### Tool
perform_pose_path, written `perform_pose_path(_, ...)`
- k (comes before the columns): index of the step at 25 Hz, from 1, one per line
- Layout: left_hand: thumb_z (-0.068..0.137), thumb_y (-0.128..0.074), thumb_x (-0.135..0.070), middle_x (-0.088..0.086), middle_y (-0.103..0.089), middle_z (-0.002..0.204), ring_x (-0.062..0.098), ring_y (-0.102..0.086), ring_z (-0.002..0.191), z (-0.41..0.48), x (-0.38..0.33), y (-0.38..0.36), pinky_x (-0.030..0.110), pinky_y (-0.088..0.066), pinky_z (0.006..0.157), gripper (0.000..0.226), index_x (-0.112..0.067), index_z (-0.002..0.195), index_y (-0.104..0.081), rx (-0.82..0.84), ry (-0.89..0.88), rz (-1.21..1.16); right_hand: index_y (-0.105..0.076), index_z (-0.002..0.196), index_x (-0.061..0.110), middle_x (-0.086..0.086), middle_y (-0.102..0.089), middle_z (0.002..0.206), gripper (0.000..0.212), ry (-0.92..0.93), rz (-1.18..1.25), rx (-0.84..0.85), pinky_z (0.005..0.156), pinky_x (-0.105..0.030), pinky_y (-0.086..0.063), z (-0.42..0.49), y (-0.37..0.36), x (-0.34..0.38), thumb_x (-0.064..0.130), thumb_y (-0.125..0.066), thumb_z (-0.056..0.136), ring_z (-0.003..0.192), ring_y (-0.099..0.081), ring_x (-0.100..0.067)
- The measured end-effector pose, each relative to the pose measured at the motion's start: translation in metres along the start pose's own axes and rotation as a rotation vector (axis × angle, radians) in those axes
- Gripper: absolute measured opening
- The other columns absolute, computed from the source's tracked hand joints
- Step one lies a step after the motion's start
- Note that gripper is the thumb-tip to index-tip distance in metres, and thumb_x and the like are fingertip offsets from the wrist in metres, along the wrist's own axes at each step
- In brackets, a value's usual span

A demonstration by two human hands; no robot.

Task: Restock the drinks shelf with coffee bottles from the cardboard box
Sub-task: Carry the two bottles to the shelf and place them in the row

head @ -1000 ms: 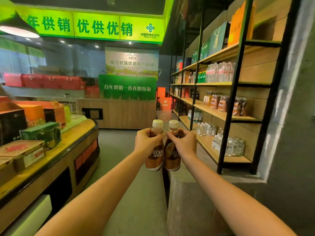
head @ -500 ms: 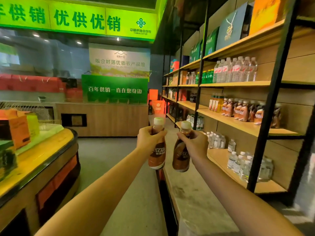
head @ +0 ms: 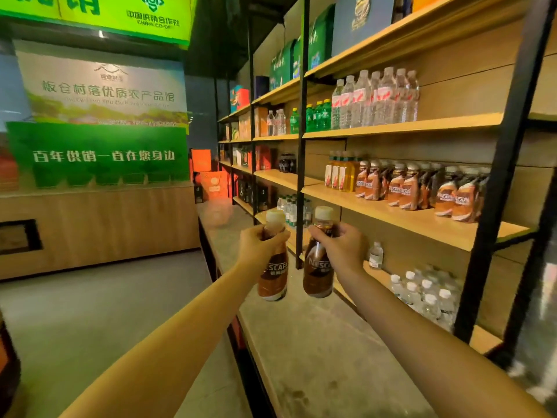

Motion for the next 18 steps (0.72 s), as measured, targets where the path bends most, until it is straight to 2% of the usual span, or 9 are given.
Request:
perform_pose_path(2,0.083,-0.068,-0.016,0.005,-0.064,0.092,0.019,-0.058,0.090,0.057,0.012,-0.026,0.036,-0.046,0.085,0.024,-0.006,0.105,-0.064,0.046,-0.005,-0.011,-0.068,0.090,0.017,0.000,-0.070,0.088,0.023,-0.004,-0.002,-0.029,0.076,-0.031,-0.048,0.054,-0.010,-0.020,0.029,-0.078,0.073,0.087,-0.064,-0.017)
perform_pose_path(4,0.084,-0.067,-0.016,0.006,-0.064,0.094,0.017,-0.059,0.087,0.112,0.016,-0.051,0.035,-0.045,0.084,0.021,-0.008,0.103,-0.063,0.104,-0.024,-0.034,-0.065,0.079,0.023,0.003,-0.068,0.079,0.014,0.004,0.019,-0.050,0.074,-0.030,-0.047,0.103,-0.017,-0.034,0.026,-0.078,0.073,0.083,-0.065,-0.017)
perform_pose_path(8,0.083,-0.068,-0.020,-0.003,-0.065,0.086,0.008,-0.059,0.079,0.202,0.029,-0.111,0.026,-0.042,0.072,0.010,-0.016,0.091,-0.063,0.239,-0.063,-0.065,-0.065,0.075,0.024,0.002,-0.069,0.077,0.013,0.009,-0.053,-0.152,0.075,-0.031,-0.052,0.178,-0.009,-0.057,0.023,-0.078,0.073,0.081,-0.067,-0.017)
perform_pose_path(12,0.083,-0.068,-0.022,0.000,-0.067,0.095,0.013,-0.061,0.088,0.271,0.031,-0.191,0.025,-0.043,0.071,0.021,-0.014,0.102,-0.065,0.459,-0.110,-0.133,-0.066,0.084,0.023,0.007,-0.069,0.079,0.016,0.057,-0.152,-0.307,0.073,-0.030,-0.054,0.241,0.030,-0.069,0.026,-0.078,0.073,0.081,-0.068,-0.011)
perform_pose_path(15,0.081,-0.070,-0.024,0.002,-0.068,0.095,0.015,-0.063,0.089,0.308,0.022,-0.253,0.028,-0.046,0.073,0.020,-0.013,0.098,-0.065,0.617,-0.186,-0.193,-0.069,0.093,0.018,0.003,-0.071,0.085,0.023,0.081,-0.241,-0.456,0.073,-0.028,-0.055,0.271,0.063,-0.073,0.026,-0.078,0.074,0.080,-0.067,-0.009)
perform_pose_path(18,0.080,-0.072,-0.022,-0.003,-0.066,0.086,0.010,-0.061,0.082,0.337,0.013,-0.313,0.026,-0.048,0.072,0.011,-0.023,0.085,-0.062,0.782,-0.215,-0.257,-0.069,0.089,0.015,0.001,-0.070,0.083,0.021,0.076,-0.302,-0.651,0.074,-0.030,-0.056,0.298,0.094,-0.077,0.023,-0.079,0.073,0.079,-0.067,-0.010)
Point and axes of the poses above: each hand's wrist, its own z-axis towards the middle knuckle, its own y-axis out of the back of the hand, x = y × z, the point moved 3 cm from there along z, towards the middle knuckle
